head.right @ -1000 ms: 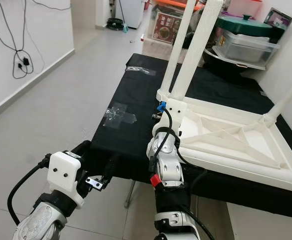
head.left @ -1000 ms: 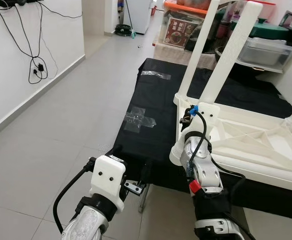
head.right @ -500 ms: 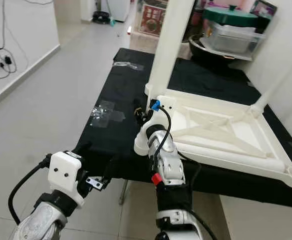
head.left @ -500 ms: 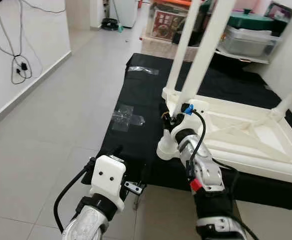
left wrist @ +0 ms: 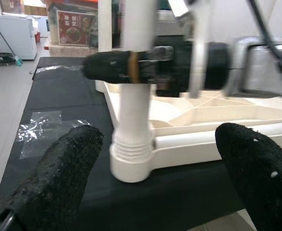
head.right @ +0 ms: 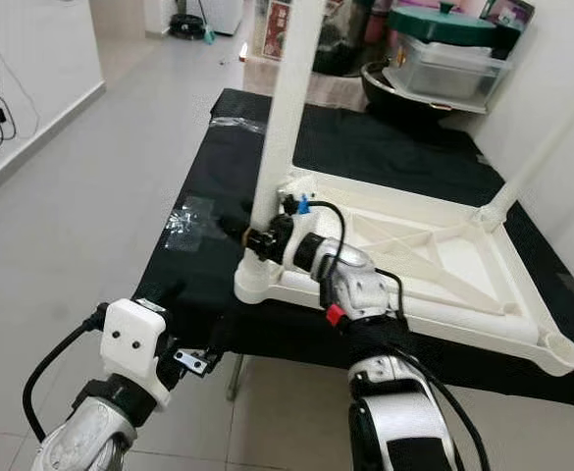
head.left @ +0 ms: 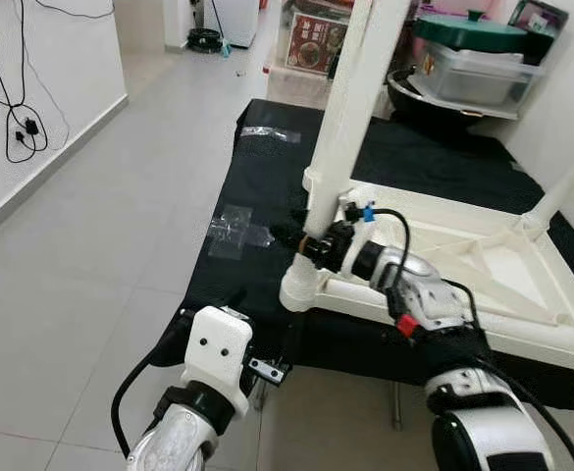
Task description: Building children table
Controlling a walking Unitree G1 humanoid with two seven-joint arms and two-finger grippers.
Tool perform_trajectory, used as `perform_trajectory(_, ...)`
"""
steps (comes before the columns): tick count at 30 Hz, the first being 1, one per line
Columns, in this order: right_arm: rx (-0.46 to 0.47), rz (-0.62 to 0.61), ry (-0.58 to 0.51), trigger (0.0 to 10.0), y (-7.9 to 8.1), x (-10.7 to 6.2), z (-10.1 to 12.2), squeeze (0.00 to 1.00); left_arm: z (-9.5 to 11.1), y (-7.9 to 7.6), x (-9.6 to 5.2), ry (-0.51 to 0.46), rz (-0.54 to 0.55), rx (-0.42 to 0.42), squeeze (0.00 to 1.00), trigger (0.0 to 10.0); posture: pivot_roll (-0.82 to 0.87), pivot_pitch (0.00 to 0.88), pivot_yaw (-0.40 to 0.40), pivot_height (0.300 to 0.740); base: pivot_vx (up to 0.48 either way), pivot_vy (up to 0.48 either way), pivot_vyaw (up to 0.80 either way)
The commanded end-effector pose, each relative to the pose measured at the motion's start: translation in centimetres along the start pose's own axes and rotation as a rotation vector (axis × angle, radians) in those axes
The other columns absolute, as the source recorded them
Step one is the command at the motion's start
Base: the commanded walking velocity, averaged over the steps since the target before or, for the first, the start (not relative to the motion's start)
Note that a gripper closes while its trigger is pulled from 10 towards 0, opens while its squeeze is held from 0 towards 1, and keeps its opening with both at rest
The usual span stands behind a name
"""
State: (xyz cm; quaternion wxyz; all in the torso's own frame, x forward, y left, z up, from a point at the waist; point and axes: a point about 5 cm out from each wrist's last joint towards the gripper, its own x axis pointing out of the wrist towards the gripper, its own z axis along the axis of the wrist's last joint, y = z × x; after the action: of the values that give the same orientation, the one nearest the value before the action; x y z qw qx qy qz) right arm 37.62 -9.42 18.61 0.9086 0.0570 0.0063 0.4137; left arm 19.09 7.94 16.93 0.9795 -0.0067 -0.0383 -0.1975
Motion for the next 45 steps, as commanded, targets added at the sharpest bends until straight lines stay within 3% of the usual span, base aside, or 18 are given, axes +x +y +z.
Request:
perform_trajectory(1, -0.014, -0.035, 0.008, 0.0, 0.1, 0.6, -0.3, 0.0, -0.1, -0.1, 0.0, 0.004, 0.0, 0.005, 0.0, 10.0, 0.14, 0.008, -0.165, 0.74, 0.0, 0.0, 0.0)
perform_trajectory(8, 0.039, -0.312, -0.046, 0.0, -1.2, -0.2, -0.4, 0.0, -0.2, 0.0, 0.0, 0.003, 0.004, 0.008, 0.0, 10.0, 0.12, 0.019, -0.159, 0.74, 0.0, 0.0, 0.0)
perform_trajectory(11, 0.026, -0.771, -0.063, 0.0, -2.3, -2.8, -0.9, 0.0, -0.2, 0.1, 0.1, 0.001, 0.003, 0.008, 0.0, 10.0, 0.11, 0.019, -0.156, 0.74, 0.0, 0.0, 0.0)
perform_trajectory(15, 0.067, -1.022, -0.086, 0.0, -1.5, -4.3, -1.4, 0.0, -0.1, 0.1, 0.1, -0.002, 0.002, 0.008, 0.0, 10.0, 0.11, 0.018, -0.152, 0.74, 0.0, 0.0, 0.0)
perform_trajectory(25, 0.204, -1.182, -0.023, 0.0, 2.4, -3.7, -3.0, 0.0, 0.0, 0.1, 0.3, -0.009, 0.001, 0.01, 0.0, 10.0, 0.12, 0.015, -0.155, 0.74, 0.0, 0.0, 0.0)
perform_trajectory(26, 0.221, -1.149, -0.035, 10.0, 2.8, -3.1, -2.9, 0.0, 0.0, 0.1, 0.3, -0.009, 0.003, 0.01, 0.0, 10.0, 0.12, 0.013, -0.156, 0.74, 0.0, 0.0, 0.0)
perform_trajectory(27, 0.237, -1.107, -0.058, 10.0, 3.1, -2.7, -2.7, 0.11, 0.0, 0.1, 0.3, -0.008, 0.004, 0.01, 0.0, 10.0, 0.12, 0.013, -0.156, 0.74, 0.0, 0.0, 0.0)
perform_trajectory(29, 0.237, -1.107, -0.058, 10.0, 3.1, -2.7, -2.7, 0.11, 0.0, 0.1, 0.3, -0.008, 0.004, 0.01, 0.0, 10.0, 0.12, 0.013, -0.156, 0.74, 0.0, 0.0, 0.0)
perform_trajectory(30, 0.234, -1.034, -0.104, 10.0, 3.4, -2.1, -2.2, 1.0, 0.0, 0.1, 0.3, -0.007, 0.005, 0.011, 0.0, 10.0, 0.12, 0.013, -0.156, 0.74, 0.0, 0.0, 0.0)
perform_trajectory(32, 0.212, -0.951, -0.15, 10.0, 3.6, -1.7, -1.5, 1.0, -0.1, 0.1, 0.2, -0.003, 0.003, 0.011, 0.0, 10.0, 0.11, 0.014, -0.157, 0.74, 0.0, 0.0, 0.0)
perform_trajectory(33, 0.218, -0.886, -0.172, 10.0, 3.6, -1.6, -1.2, 0.63, -0.2, 0.1, 0.2, -0.003, 0.003, 0.011, 0.0, 10.0, 0.11, 0.014, -0.157, 0.74, 0.0, 0.0, 0.0)
perform_trajectory(34, 0.221, -0.835, -0.182, 10.0, 3.5, -1.6, -1.0, 0.0, -0.2, 0.1, 0.2, -0.002, 0.003, 0.011, 0.0, 10.0, 0.11, 0.014, -0.157, 0.74, 0.0, 0.0, 0.0)
perform_trajectory(38, 0.237, -0.672, -0.218, 10.0, 3.1, -1.7, -0.4, 0.0, -0.1, 0.1, 0.3, -0.003, 0.006, 0.01, 0.0, 10.0, 0.11, 0.016, -0.157, 0.74, 0.0, 0.0, 0.0)
perform_trajectory(40, 0.151, -0.544, -0.226, 10.0, 2.1, -2.3, 0.0, 0.0, -0.2, 0.2, 0.3, -0.003, 0.007, 0.009, 0.0, 10.0, 0.1, 0.014, -0.152, 0.74, 0.0, 0.0, 0.0)
perform_trajectory(42, 0.151, -0.544, -0.226, 10.0, 2.1, -2.3, 0.0, 0.0, -0.2, 0.2, 0.3, -0.003, 0.007, 0.009, 0.0, 10.0, 0.1, 0.014, -0.152, 0.74, 0.0, 0.0, 0.0)
perform_trajectory(43, 0.153, -0.405, -0.188, 10.0, 1.9, -2.3, -0.3, 0.0, -0.2, 0.2, 0.3, -0.003, 0.005, 0.009, 0.0, 10.0, 0.1, 0.012, -0.152, 0.74, 0.0, 0.0, 0.0)
perform_trajectory(44, 0.153, -0.405, -0.188, 10.0, 1.9, -2.3, -0.3, 0.0, -0.2, 0.2, 0.3, -0.003, 0.005, 0.009, 0.0, 10.0, 0.1, 0.012, -0.152, 0.74, 0.0, 0.0, 0.0)
perform_trajectory(45, 0.148, -0.229, -0.121, 10.0, 1.7, -2.3, -0.7, 0.0, -0.2, 0.1, 0.4, -0.006, 0.001, 0.007, 0.0, 10.0, 0.1, 0.011, -0.157, 0.74, 0.0, 0.0, 0.0)
